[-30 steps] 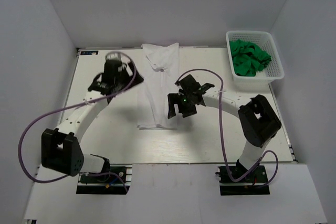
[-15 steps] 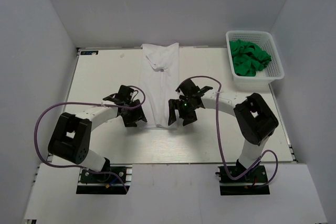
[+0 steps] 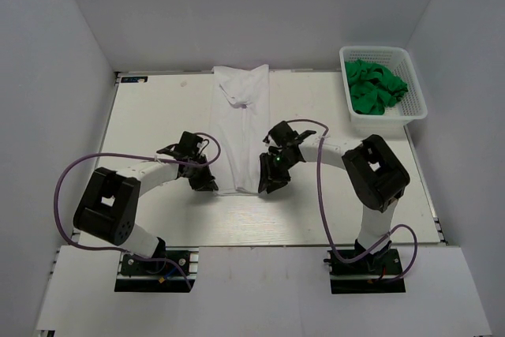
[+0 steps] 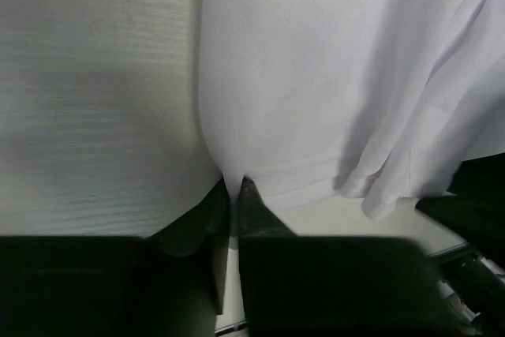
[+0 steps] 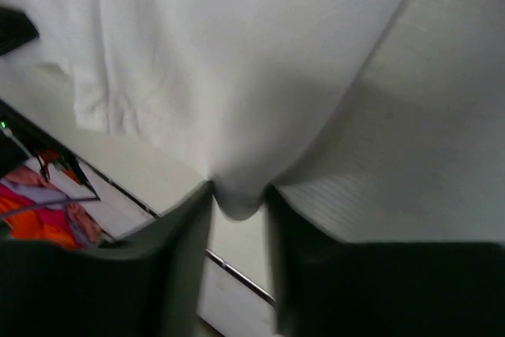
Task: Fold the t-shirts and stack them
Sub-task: Grab the bottom of the folded rectangular tshirt with both arms, then fold the folded rectangular tshirt in 1/3 of the way
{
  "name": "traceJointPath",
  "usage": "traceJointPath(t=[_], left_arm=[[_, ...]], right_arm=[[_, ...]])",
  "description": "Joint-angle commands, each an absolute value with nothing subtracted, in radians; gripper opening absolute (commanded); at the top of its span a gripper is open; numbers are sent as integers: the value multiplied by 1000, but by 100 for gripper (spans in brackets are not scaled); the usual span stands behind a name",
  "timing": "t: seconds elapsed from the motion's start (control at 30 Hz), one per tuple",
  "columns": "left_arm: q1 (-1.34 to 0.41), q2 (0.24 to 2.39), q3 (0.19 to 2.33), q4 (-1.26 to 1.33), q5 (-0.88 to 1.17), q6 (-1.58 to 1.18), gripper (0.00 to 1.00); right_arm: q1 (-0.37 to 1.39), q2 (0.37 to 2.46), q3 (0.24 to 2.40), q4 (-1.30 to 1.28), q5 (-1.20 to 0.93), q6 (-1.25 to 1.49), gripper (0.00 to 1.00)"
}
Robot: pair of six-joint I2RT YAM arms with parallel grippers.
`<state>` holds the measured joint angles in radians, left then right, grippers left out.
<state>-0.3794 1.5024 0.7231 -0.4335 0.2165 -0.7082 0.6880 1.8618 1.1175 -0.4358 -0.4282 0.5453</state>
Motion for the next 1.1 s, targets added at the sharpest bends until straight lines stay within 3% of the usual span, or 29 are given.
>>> traceJointPath(t=[0.0,0.03,0.07,0.1,0.47,0.77,1.07], left_arm=[[-388,1516,709,-497,175,-693,10],[-388,1516,709,-497,175,-693,3],[-388,1516,709,-506,184,-693,0],[-388,1516,718,-506,195,-693,0],[-377,1472,1027,-623,181,-706,0],[-319,1747,1372,-707,127,-735,0],[-273,1868,1574,-672,141,-775,0]], right_arm=[[683,1885,1124,-439,-430,541,34],[686,1885,1124,-442,-430,543,24],[686,1870,1124,-442,-426,542,9],[686,1864,1120,-439,-423,543,0],[651,1769,1241,-452,-282,538,0],[565,1920,1621,-560,-218,505,0],[515,2111,1948,-624,-195,448,0]])
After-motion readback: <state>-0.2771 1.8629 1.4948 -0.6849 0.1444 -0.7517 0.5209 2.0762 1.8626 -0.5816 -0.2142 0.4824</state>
